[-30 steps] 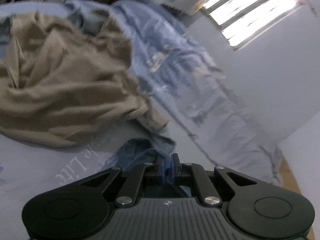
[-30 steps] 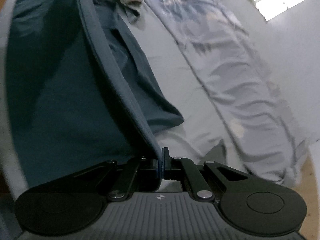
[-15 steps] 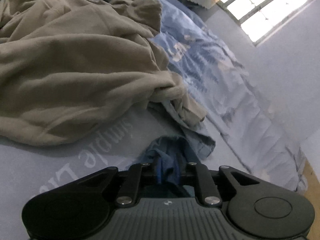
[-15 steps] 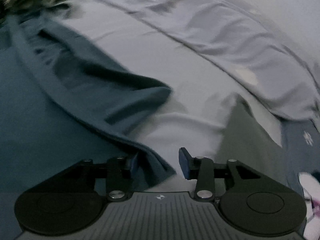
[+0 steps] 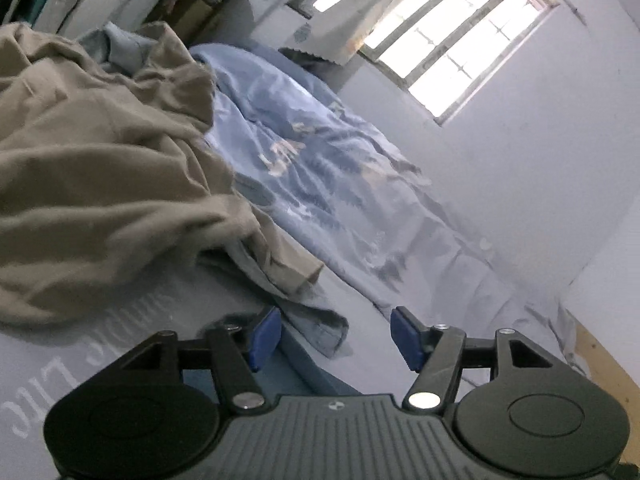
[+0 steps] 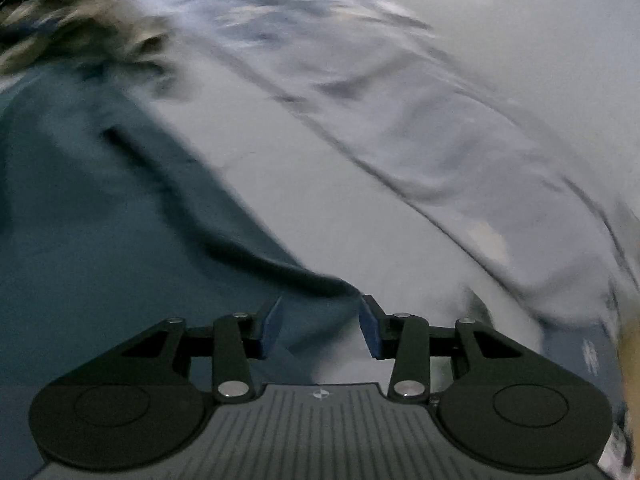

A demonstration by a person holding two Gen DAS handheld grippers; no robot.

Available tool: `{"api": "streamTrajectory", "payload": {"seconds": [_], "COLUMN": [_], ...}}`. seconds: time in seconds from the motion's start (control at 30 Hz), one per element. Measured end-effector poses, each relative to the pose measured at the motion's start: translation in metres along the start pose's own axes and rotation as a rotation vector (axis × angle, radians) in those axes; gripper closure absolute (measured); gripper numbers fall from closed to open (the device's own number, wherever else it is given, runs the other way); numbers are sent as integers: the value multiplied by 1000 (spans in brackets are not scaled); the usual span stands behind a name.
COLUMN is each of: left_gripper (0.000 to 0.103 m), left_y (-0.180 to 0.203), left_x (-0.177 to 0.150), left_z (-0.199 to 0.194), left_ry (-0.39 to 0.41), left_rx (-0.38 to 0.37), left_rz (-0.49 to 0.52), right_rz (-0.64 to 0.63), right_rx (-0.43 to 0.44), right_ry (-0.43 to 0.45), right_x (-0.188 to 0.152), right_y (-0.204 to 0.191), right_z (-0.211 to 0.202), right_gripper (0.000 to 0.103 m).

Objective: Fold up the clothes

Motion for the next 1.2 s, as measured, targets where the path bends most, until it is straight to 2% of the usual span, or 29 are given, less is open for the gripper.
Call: {"api": "streamTrajectory", "payload": {"seconds": [0.2,0.27,0.3,0.4,0.5,0.57,0.67,0.8,0.87,0.93,1.03,1.13,1.2], "left_gripper": [43,43,43,43,43,43,43,43,43,43,43,43,43], "left_y": [-2,-3,-5,-8,-13,-16,-19,-18,-18,-18,-19,-21,-23], "left_x": [-1,-1,0,0,1,2,4,6,7,8,9,10,11], "left_z": [13,16,18,19,20,21,21,20,19,18,18,17,16], "left_ry": [-28,-44,-51,-66,-75,-78,-77,-70,-68,-64,-60,-59,-60], "left_rx": [4,5,5,8,10,14,14,-2,-3,-5,-1,6,18], "left_rz": [-30,-43,-49,-72,-96,-109,-121,-121,-116,-117,-122,-127,-123], "right_rz": [-399,-475,-508,-594,-654,-658,-536,-274,-197,-157,-116,-136,-176], "right_rx": [-17,-19,-14,5,36,61,17,-174,-264,-299,-217,-41,21], "right_ry": [-49,-73,-87,-144,-204,-208,-145,-73,-70,-61,-38,5,30], "right_x": [40,45,48,51,47,51,74,111,115,116,115,126,136], "right_y": [-55,-62,-65,-72,-76,-74,-54,-4,14,20,14,-18,-41], "right_z": [42,54,61,80,95,97,96,104,106,101,88,70,59], "right_gripper": [62,65,71,72,80,93,95,94,93,93,92,92,92]}}
Point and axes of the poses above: each gripper's, at about its wrist camera, not at the fingertips, and z roughly the way its jaws point, y to its right, x to its top, the point moved 8 cm from there along z, roughly the way its jaws point, and after that the axes turned 12 degrees about -y, right-handed, at the moved point
